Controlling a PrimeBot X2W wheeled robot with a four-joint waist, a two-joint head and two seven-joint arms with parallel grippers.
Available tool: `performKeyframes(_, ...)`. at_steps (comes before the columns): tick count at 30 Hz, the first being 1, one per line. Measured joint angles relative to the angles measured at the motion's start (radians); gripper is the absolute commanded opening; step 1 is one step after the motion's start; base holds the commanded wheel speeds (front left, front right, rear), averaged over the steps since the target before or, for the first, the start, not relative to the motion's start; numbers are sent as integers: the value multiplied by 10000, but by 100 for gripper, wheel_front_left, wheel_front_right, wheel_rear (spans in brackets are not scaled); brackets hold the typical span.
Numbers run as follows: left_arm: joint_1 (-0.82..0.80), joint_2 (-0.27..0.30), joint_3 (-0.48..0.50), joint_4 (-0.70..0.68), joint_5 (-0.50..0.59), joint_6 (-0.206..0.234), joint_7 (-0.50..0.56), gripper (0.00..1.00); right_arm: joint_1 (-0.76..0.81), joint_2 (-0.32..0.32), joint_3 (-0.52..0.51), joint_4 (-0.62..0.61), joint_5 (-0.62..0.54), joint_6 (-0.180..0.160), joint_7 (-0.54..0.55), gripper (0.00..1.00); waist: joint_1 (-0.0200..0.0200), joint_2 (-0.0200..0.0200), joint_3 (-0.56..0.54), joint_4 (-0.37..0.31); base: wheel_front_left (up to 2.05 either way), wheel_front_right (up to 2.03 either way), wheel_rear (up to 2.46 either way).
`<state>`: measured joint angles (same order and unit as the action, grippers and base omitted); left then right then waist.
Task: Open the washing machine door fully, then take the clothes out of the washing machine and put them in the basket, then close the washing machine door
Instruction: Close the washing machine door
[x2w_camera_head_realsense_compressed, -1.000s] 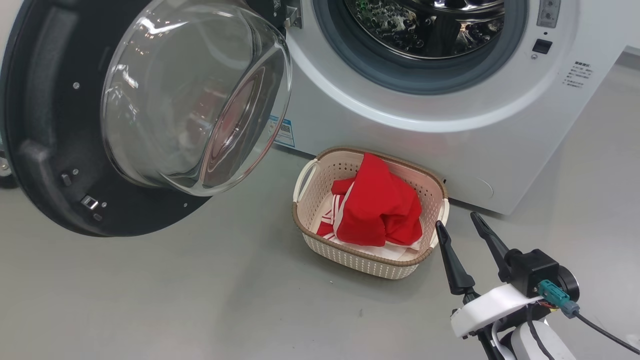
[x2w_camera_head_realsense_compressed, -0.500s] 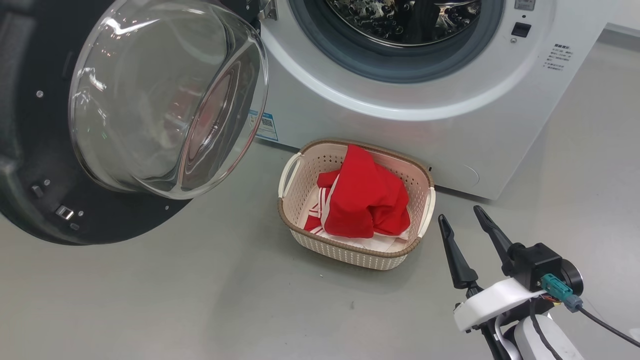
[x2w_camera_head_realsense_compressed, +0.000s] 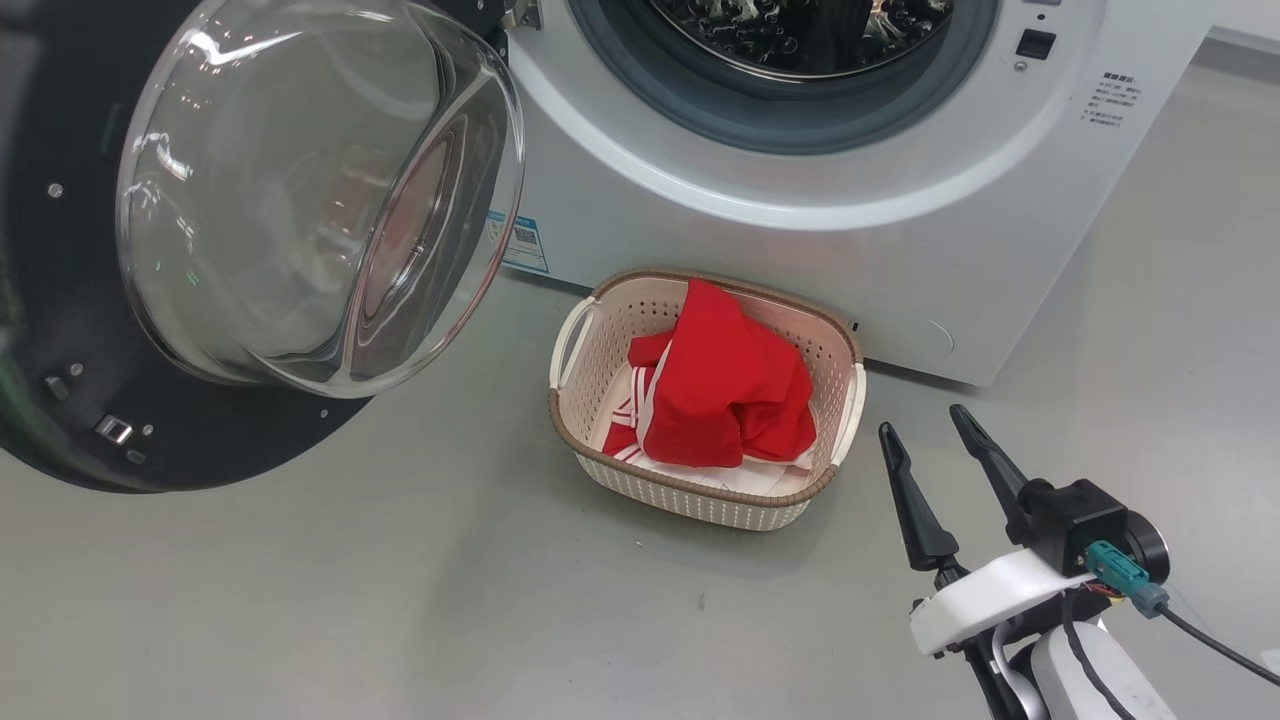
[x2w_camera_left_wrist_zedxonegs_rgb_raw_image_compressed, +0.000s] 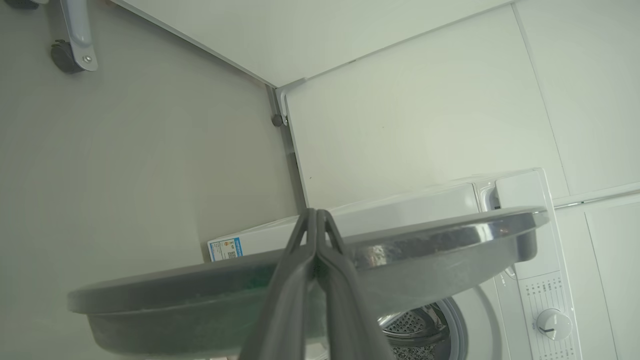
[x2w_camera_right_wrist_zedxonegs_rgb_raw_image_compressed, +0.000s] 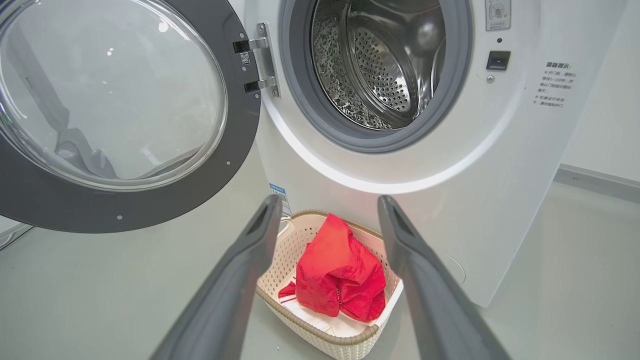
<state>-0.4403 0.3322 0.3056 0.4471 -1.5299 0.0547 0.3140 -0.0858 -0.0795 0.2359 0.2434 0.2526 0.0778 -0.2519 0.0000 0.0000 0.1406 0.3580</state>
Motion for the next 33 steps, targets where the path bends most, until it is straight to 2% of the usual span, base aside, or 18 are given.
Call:
performKeyframes(20, -203, 201, -211, 320, -892, -1104, 1902, 0, -159, -71, -90, 13, 6, 0, 0, 100, 0, 0, 153, -136, 0, 0, 0)
performKeyframes(33, 157, 33, -453, 40, -1799, -1482, 3371, 0, -182, -98, -109, 54, 8, -4, -2, 100, 0, 0, 131, -206, 0, 0, 0)
